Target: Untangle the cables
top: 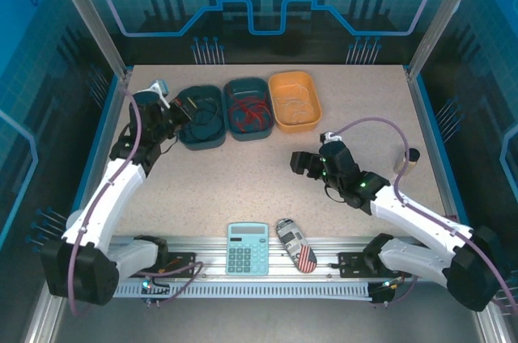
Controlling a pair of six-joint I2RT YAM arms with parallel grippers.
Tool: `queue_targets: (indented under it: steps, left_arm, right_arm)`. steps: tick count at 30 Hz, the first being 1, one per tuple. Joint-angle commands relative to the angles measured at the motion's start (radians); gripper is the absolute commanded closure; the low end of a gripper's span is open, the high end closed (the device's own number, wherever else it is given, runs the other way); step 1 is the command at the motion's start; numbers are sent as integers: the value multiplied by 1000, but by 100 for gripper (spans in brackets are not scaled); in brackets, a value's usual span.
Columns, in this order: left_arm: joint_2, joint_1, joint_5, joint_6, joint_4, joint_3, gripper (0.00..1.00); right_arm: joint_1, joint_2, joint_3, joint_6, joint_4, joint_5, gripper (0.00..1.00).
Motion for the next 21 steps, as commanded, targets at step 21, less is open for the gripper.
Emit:
queue_targets:
  steps: [21]
  left_arm:
    - [293,18,-218,-158,161,55,100]
  right_arm:
    - [-29,-122,-17,34,-197,96,0]
